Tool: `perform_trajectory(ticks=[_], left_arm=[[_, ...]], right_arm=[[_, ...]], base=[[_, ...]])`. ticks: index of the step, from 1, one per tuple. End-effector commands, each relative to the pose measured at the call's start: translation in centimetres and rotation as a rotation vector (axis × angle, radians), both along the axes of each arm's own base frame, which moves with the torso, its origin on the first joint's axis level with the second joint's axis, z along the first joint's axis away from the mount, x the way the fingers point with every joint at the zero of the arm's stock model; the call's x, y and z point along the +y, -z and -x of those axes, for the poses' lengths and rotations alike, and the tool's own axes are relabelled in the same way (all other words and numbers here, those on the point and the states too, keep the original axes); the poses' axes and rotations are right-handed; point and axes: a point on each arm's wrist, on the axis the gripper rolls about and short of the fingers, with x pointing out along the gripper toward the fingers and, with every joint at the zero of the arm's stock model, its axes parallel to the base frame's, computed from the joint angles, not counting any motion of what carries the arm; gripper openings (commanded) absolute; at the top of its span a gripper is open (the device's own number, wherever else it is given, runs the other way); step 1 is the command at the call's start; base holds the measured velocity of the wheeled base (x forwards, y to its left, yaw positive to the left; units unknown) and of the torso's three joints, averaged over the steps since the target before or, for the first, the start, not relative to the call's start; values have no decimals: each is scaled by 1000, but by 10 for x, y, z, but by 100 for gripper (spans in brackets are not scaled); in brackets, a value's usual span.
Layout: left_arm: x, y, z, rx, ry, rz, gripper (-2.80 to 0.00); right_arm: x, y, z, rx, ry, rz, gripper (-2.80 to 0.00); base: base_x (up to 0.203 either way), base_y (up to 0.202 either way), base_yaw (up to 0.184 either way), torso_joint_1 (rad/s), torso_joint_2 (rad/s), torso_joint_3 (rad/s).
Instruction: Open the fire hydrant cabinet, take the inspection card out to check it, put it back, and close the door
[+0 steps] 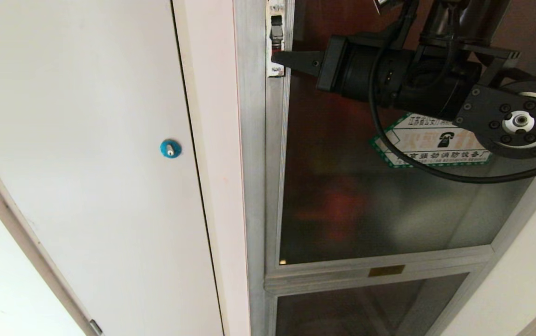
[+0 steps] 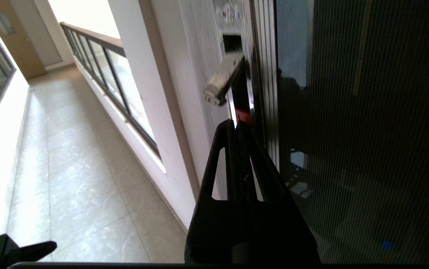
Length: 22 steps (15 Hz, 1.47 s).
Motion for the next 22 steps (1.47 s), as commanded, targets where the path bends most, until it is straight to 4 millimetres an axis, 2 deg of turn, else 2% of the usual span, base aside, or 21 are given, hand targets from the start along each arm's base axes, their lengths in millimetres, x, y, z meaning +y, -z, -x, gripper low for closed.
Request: perform_trajectory(ticks=[1,5,9,16,22], left_arm=[[0,0,0,1,0,2,-280],[0,0,0,1,-1,4,-280],[0,0,0,1,-2,4,-280],[0,0,0,1,-1,4,-280],[0,0,0,2,-2,5,-280]], right_arm=[[-3,-3,8,-8,-9,-3,-280],[-20,-30,55,-65,-39,-32,-280],[-27,-46,68,-110,-41,-58,-280],[-21,-69,59,-155,-43,-85,-280],[-4,-55,31,-119,-40,-68,-280]], base=[[0,0,0,0,0,0],[0,0,0,0,0,0],[0,0,0,0,0,0],[0,0,0,0,0,0],[0,0,0,0,0,0]])
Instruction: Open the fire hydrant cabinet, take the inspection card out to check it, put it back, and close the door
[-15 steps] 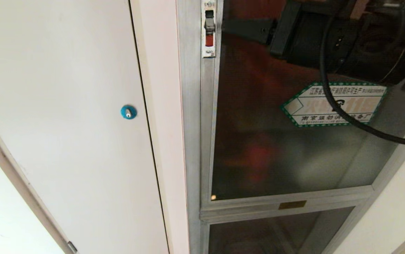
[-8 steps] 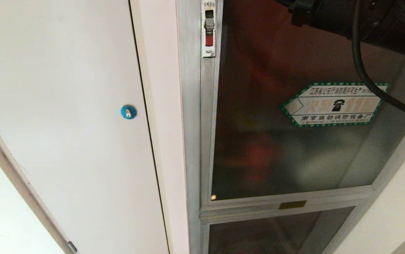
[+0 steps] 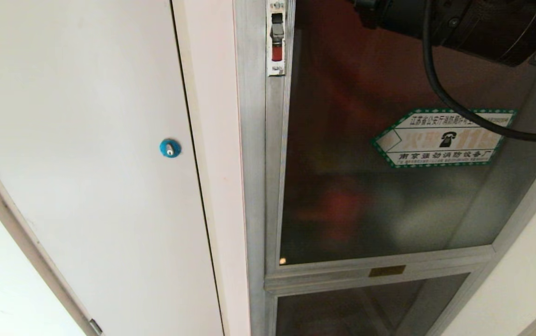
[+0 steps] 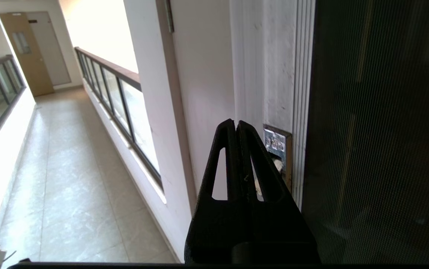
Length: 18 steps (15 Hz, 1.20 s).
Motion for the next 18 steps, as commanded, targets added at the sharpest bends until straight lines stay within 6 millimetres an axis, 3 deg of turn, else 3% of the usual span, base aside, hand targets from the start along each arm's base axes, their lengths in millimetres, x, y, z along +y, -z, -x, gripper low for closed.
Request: perform_trajectory(ticks=[1,18], left_arm=[[0,0,0,1,1,-1,-280],[0,0,0,1,0,-1,-280]], right_arm=[[7,10,-11,24,-1,13,-280],[19,34,-38,76,17,43,-280]], base=[[0,0,0,0,0,0],[0,0,0,0,0,0]])
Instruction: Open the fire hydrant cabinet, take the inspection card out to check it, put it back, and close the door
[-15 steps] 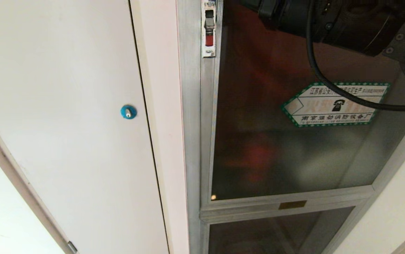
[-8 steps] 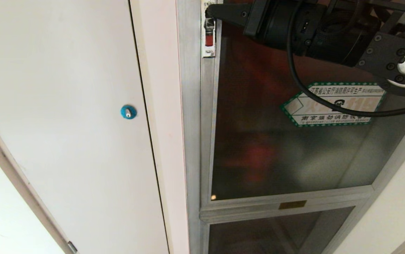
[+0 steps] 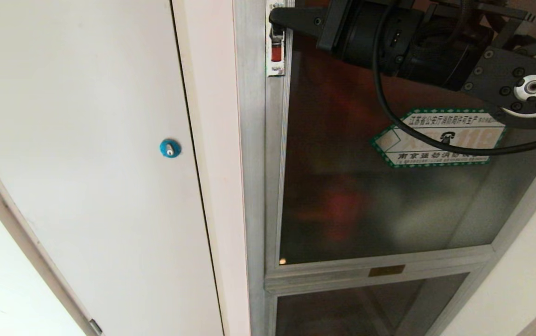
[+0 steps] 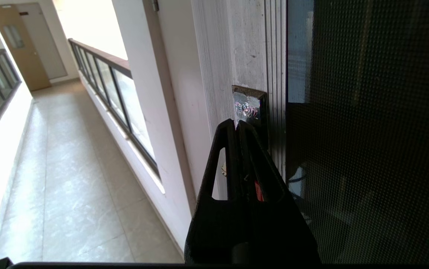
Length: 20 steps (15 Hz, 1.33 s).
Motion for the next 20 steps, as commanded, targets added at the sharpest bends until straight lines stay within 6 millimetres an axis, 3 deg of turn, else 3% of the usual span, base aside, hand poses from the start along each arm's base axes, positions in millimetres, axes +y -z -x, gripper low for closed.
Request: perform_trajectory(ticks=[1,9,20], left_arm=[[0,0,0,0,0,0,-280],[0,0,0,1,1,0,-280],[0,0,0,1,2,1,-280]], right_arm=[[2,6,-6,15,10,6,-280],[0,21,-11,59,28,29,-280],[0,27,-19,68,54,28,-280]], base=[[0,0,0,0,0,0],[0,0,0,0,0,0],[0,0,0,0,0,0]])
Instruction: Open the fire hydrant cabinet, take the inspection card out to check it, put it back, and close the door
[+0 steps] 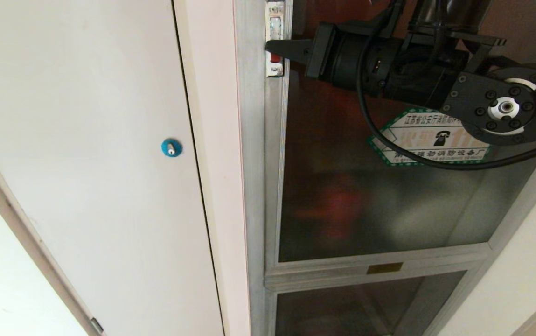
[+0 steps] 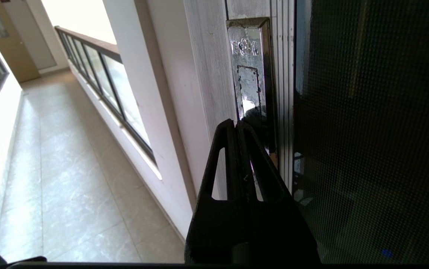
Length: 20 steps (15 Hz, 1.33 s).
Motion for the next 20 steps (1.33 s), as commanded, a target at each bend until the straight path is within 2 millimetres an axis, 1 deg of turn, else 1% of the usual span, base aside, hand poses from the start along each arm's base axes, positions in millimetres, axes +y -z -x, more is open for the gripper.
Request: perform_trajectory(ticks=[1,4,6,8,11,17,20], left_arm=[[0,0,0,1,0,0,-280],[0,0,0,1,0,0,-280],[0,0,0,0,1,0,-280],[0,0,0,0,0,-2,-280],[0,0,0,0,0,-1,-280],[0,0,0,0,-1,5,-280],[0,0,0,2,0,6,-280]], right_arm=[[-1,1,-2,2,8,-3,-280],[-4,-1,1,0,9,-4,-280],[-10,-9,16,-19,1,-9,-280],[-19,-22,43,-51,-16,-24,-280],[-40,-36,88,-106,-25,-23,-280],[-90,-43,168,-163,-11,-43,-280],[-119,-44,210,-180,50,-41,-280]], base=[[0,0,0,0,0,0],[0,0,0,0,0,0],[0,0,0,0,0,0],[0,0,0,0,0,0],[0,0,0,0,0,0],[0,0,0,0,0,0],[0,0,0,0,0,0]])
